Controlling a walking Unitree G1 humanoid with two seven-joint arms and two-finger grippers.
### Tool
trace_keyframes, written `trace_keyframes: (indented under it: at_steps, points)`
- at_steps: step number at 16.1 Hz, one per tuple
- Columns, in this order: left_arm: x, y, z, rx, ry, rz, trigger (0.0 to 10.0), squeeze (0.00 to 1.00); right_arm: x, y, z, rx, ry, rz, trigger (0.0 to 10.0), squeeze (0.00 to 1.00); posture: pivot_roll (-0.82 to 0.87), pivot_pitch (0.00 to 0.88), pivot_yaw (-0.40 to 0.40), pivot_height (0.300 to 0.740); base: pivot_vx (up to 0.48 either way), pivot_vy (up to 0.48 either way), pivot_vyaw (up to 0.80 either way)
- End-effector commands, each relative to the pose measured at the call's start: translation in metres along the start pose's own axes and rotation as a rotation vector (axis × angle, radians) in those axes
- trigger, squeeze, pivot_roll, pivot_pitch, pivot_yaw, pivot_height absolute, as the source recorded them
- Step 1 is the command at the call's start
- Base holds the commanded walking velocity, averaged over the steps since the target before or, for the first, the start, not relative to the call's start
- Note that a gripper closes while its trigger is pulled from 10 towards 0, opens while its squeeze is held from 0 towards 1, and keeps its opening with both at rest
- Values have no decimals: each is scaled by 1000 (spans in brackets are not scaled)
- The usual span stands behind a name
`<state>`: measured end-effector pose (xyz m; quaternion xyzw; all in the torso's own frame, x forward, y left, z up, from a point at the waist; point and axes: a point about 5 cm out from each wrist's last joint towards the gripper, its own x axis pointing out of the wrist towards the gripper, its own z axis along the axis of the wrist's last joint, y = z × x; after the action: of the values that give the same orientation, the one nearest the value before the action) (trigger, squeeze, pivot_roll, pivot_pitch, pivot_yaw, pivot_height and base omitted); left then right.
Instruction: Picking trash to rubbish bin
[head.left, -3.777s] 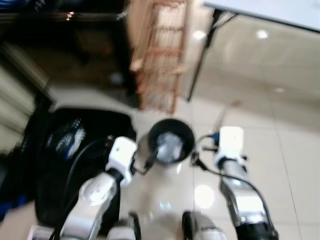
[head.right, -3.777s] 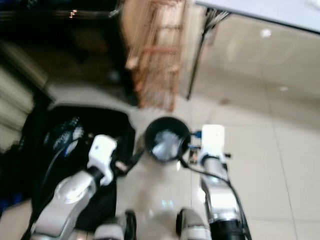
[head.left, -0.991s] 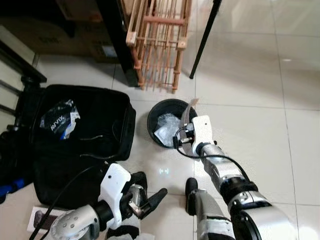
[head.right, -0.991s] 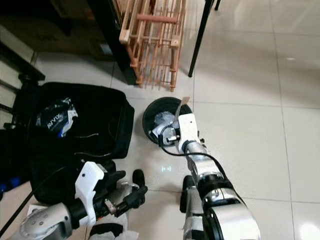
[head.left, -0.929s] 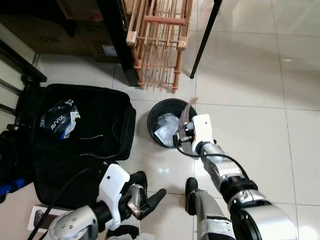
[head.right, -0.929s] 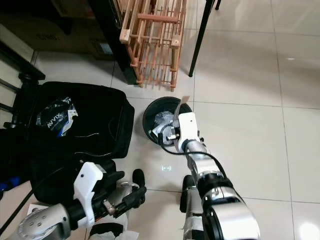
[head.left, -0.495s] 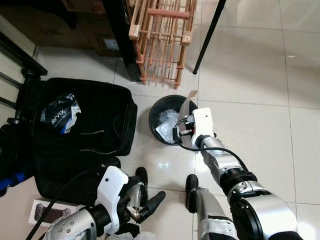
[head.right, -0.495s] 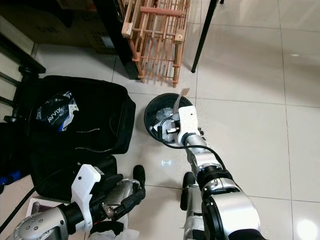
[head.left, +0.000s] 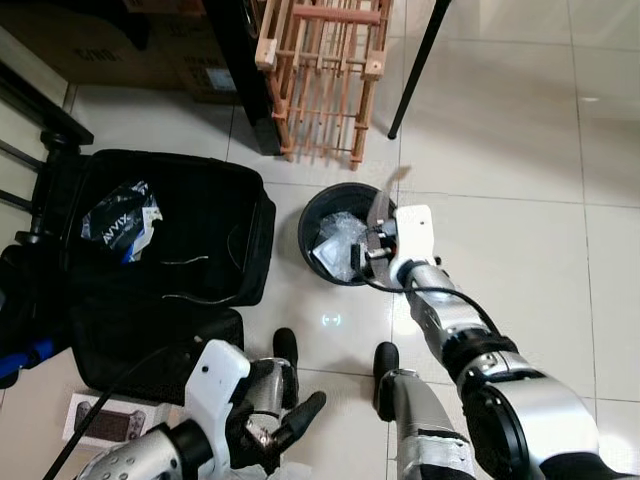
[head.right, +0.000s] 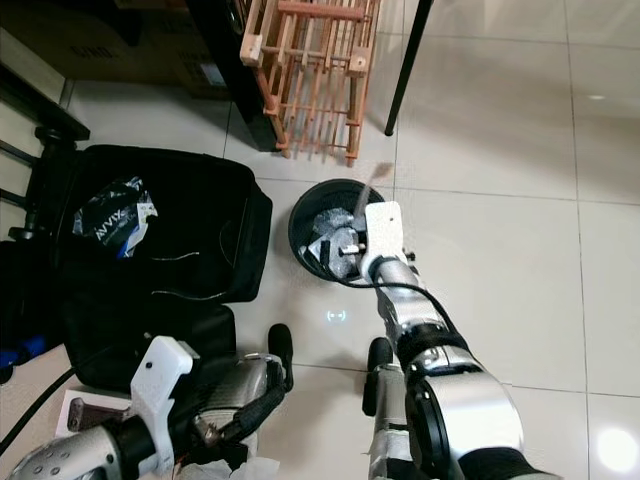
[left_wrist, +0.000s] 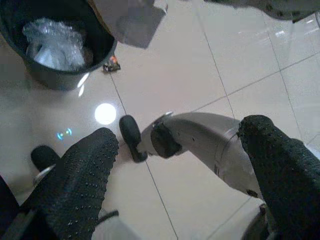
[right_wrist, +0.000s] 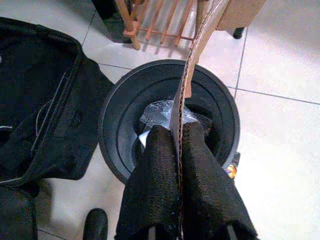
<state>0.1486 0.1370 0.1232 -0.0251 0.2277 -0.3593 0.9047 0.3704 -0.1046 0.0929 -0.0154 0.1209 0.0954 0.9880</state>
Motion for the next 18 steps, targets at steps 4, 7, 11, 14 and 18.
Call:
trace_keyframes:
  at_steps: [4,7,11,14,18]
  points:
    - [-7,-5,-6,-25,42,5,10000,0,-3,9,-15,24,50,11,10000,0,354,641,76,740,0,0,0]
    - [-8,-8,-5,-34,36,-7,10000,0,-1,12,-10,27,38,17,10000,0,353,643,74,740,0,0,0]
    - [-6,-10,-3,-34,32,-21,10000,0,0,11,-5,17,24,9,10000,659,353,643,74,740,0,0,0]
    - [-7,-10,-5,-34,40,-19,10000,0,1,9,-4,27,16,7,10000,1000,350,640,71,740,0,0,0]
    - [-7,-10,-5,-32,47,-17,10000,0,1,9,-3,27,10,14,10000,1000,351,637,72,740,0,0,0]
